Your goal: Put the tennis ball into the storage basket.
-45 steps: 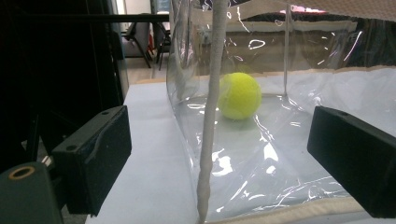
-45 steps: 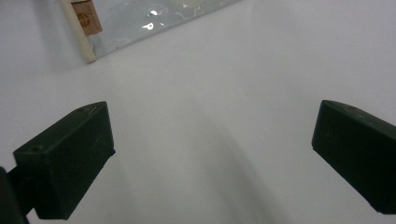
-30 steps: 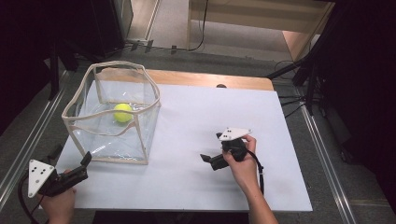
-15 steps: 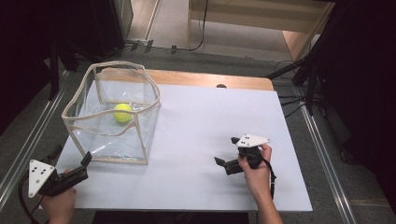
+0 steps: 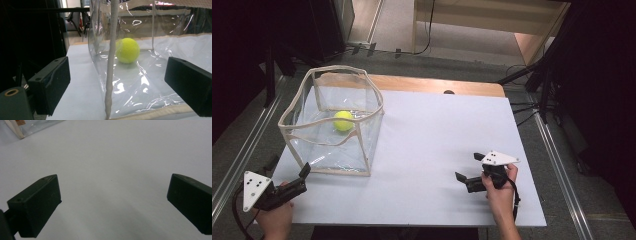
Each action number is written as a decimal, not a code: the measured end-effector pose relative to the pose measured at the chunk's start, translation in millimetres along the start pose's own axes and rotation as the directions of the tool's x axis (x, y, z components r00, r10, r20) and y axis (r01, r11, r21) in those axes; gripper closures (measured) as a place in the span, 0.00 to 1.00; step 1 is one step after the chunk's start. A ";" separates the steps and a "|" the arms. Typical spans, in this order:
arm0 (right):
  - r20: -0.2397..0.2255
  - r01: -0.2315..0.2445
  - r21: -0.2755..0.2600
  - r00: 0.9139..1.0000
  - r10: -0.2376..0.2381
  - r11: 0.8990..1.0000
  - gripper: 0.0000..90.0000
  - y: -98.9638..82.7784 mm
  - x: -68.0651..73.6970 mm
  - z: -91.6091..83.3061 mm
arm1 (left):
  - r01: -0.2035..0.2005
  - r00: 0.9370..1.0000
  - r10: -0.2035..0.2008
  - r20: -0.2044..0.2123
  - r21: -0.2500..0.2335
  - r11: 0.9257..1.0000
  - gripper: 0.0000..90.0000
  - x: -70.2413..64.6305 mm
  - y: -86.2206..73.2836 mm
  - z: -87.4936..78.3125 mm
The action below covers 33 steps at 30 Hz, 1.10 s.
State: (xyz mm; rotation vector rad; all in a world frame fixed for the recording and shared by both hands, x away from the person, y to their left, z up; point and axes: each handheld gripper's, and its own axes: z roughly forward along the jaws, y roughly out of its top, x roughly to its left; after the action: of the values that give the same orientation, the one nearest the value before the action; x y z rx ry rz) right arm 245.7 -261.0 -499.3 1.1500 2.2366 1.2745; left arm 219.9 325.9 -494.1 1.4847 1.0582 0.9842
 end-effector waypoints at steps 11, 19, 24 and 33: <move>0.037 -0.036 -0.023 0.999 0.037 0.999 0.00 -18.2 -9.7 -19.4 | -0.003 1.000 0.003 0.001 -0.001 1.000 0.08 -0.3 -0.1 -0.1; 0.062 -0.070 -0.048 0.995 0.073 0.996 0.00 -29.4 -17.1 -31.7 | -0.005 1.000 0.005 0.004 -0.001 1.000 0.08 -0.8 -0.3 0.0; 0.085 -0.088 -0.069 0.992 0.093 0.994 0.00 -35.3 -22.5 -39.2 | -0.006 1.000 0.006 0.003 -0.001 1.000 0.08 -0.8 -0.3 0.0; 0.096 -0.133 -0.118 0.985 0.145 0.984 0.00 -48.5 -30.8 -51.5 | -0.008 1.000 0.008 0.003 0.002 1.000 0.08 -0.9 -0.2 0.2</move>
State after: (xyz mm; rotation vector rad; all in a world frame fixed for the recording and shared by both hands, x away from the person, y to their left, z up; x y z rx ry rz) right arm 209.8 -327.7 -514.4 1.3184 2.0146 1.3407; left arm 219.8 325.0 -494.4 1.4930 1.0519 0.9868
